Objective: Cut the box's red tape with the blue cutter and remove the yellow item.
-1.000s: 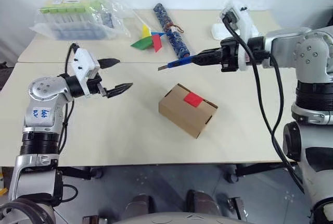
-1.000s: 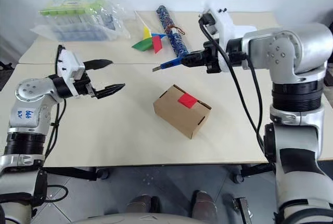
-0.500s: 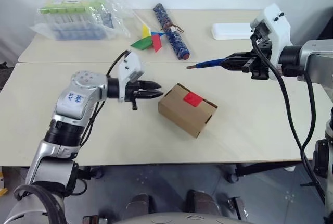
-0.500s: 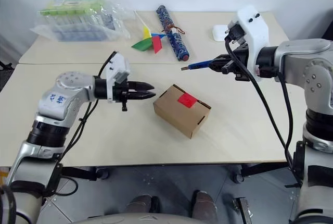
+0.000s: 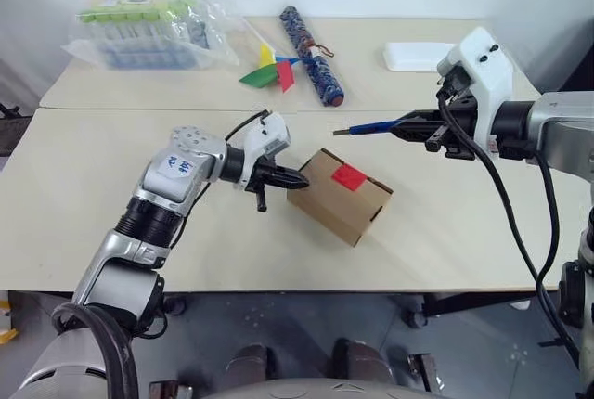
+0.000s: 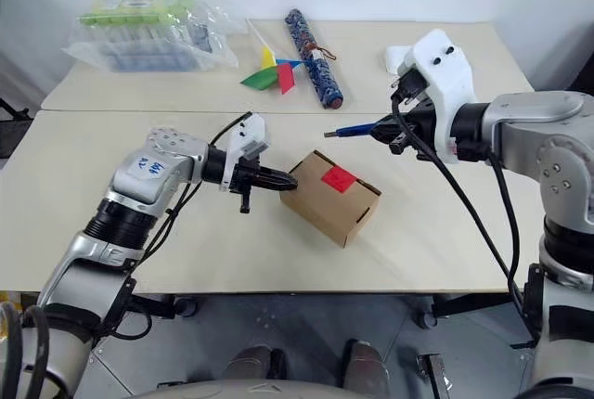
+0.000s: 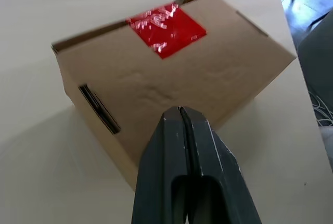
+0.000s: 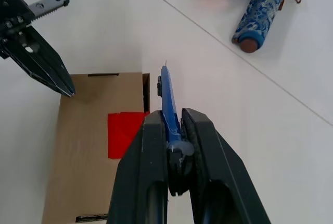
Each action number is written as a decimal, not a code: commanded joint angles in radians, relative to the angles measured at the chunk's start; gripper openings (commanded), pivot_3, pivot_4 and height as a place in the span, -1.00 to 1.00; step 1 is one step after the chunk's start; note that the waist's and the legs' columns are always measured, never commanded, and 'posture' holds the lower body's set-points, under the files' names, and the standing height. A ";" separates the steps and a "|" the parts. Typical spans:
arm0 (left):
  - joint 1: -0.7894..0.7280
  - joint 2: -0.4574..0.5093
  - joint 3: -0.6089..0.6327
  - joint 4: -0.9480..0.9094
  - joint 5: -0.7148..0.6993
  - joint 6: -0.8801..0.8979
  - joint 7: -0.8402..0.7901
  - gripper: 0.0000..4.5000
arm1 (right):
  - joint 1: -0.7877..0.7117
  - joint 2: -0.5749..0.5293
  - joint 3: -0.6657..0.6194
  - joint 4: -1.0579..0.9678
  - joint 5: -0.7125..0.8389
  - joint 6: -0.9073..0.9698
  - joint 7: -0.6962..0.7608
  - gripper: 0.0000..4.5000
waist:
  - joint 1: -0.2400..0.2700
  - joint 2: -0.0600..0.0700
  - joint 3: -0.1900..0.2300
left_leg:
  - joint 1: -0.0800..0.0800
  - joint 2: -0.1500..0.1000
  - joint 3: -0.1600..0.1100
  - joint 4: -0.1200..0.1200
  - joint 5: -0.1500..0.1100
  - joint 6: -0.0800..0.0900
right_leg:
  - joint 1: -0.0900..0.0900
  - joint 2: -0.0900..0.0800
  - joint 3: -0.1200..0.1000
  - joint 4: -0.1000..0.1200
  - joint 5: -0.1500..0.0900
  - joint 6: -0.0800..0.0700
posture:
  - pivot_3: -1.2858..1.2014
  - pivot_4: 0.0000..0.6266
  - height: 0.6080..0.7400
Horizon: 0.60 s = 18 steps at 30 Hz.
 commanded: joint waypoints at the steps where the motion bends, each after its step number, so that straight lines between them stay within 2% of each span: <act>1: -0.030 -0.019 -0.004 0.021 0.029 -0.039 0.005 -1.00 | 0.000 0.003 -0.008 -0.023 0.003 -0.022 -0.011 -0.93 | 0.000 0.000 0.000 | 0.000 0.000 0.000 0.000 0.000 0.000 | 0.000 0.000 0.000 0.000 0.000 0.000 | 0.03 -0.52 1.00; 18: -0.046 -0.055 -0.024 0.069 0.094 -0.039 0.001 -1.00 | 0.058 0.008 0.016 -0.044 0.015 -0.032 -0.008 -0.93 | -0.001 0.000 0.000 | 0.000 0.000 0.000 0.000 0.000 0.000 | 0.000 0.000 0.000 0.001 0.000 0.000 | 0.03 -0.52 1.00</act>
